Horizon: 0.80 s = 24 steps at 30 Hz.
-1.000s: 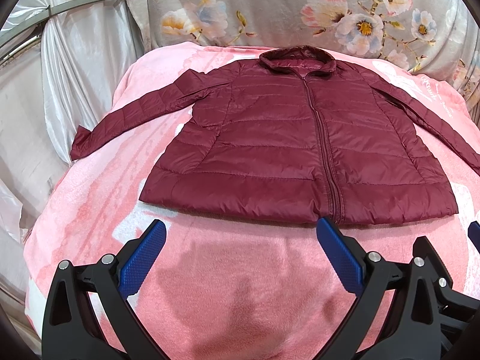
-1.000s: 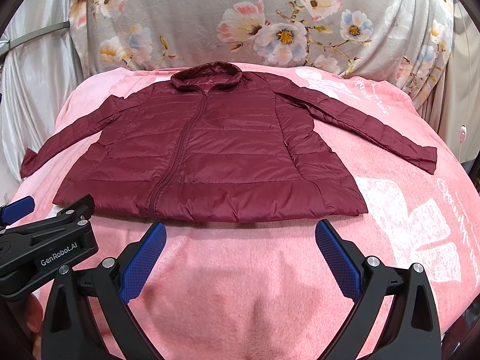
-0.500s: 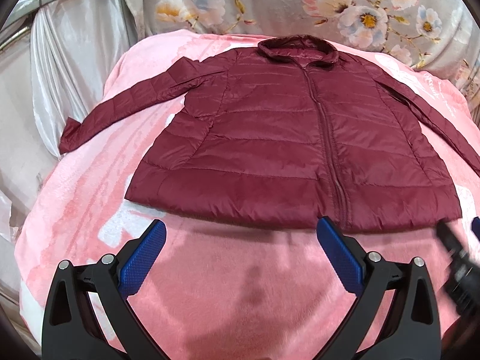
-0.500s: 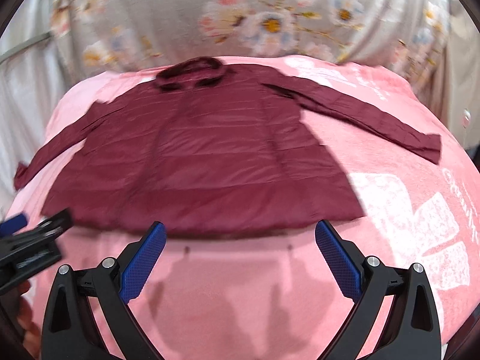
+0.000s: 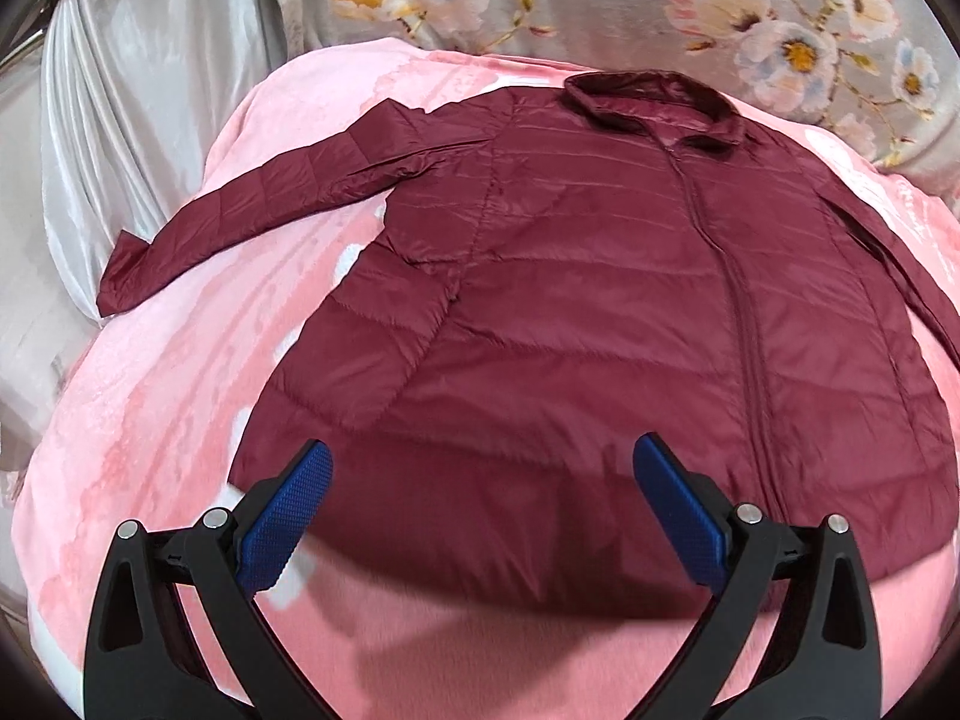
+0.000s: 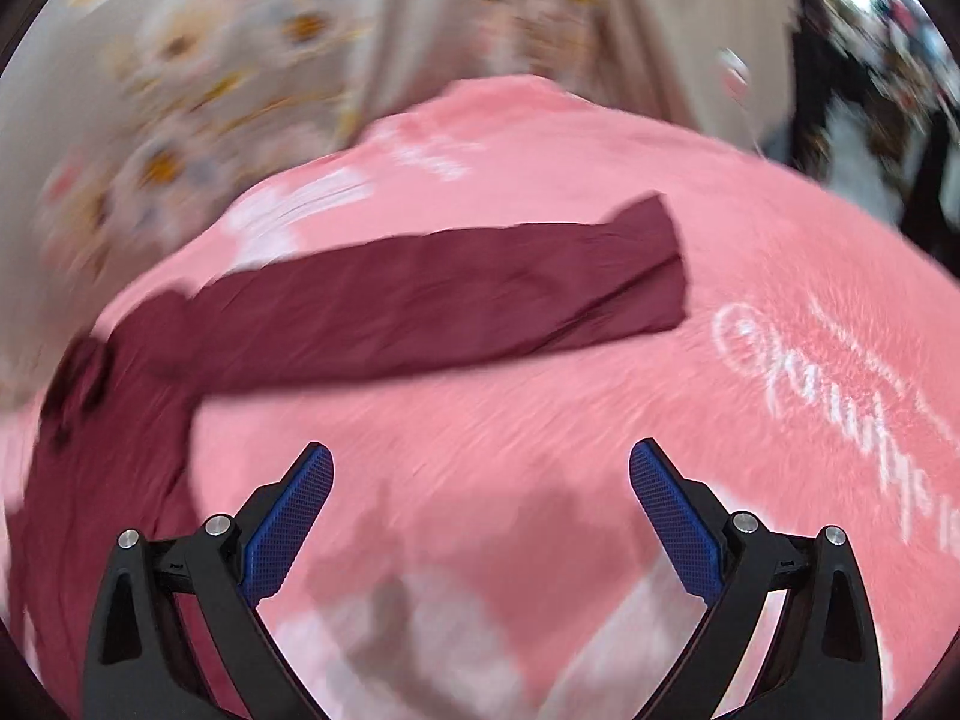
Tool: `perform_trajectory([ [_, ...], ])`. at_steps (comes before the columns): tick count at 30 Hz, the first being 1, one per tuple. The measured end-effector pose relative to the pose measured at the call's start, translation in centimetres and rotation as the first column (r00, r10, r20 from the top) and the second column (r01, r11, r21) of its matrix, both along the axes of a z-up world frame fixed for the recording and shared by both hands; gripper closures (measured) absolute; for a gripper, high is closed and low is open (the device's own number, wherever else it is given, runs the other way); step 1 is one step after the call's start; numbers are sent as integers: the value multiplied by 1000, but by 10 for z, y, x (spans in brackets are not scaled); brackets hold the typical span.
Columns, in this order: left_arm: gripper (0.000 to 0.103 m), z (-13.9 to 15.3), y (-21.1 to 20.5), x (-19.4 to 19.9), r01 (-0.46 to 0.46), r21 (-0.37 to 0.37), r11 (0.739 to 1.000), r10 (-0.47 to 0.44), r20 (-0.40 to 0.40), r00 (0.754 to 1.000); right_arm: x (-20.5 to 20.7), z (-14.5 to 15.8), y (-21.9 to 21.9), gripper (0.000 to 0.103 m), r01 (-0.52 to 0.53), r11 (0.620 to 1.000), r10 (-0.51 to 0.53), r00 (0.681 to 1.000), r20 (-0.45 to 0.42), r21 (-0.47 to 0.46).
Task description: Fold large clothes
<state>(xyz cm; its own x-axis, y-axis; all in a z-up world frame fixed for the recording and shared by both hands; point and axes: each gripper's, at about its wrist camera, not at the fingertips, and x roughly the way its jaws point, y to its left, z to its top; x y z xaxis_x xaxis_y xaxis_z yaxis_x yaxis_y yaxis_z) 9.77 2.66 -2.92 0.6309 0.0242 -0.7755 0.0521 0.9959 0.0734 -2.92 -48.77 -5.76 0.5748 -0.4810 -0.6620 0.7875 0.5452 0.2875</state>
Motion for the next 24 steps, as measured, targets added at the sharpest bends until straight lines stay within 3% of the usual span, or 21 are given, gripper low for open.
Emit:
perform_trajectory([
  [4,5,-3,3,21,-20,0,1000,20,0,1000,3,-22,-55,12,104,987,-111,993,46,124],
  [7,5,-5,3,35,-39,13,999,39,-2,999,10,-30,-76,19,151,979,-160,986,55,139],
  [8,5,-6,3,39,-44,17,999,44,-3,999,14,-29,-79,26,172,979,-178,983,48,108],
  [10,5,-7,4,47,-55,25,998,55,-4,998,29,-27,-88,50,174,982,-177,984,23,75],
  [12,5,-8,6,54,-64,30,998,64,-2,998,40,-24,-94,84,166,984,-169,985,26,69],
  [14,5,-9,8,61,-75,38,996,75,-2,997,51,-14,-95,94,153,987,-155,987,38,43],
  [19,5,-11,15,77,-110,66,992,110,3,994,105,48,-44,97,-6,990,22,994,110,-144],
  [22,5,-12,24,86,-138,69,988,138,4,990,153,85,17,97,-193,953,229,964,136,-233],
  [24,5,-12,31,90,-157,63,986,157,4,988,188,100,68,97,-332,899,379,917,126,-285],
])
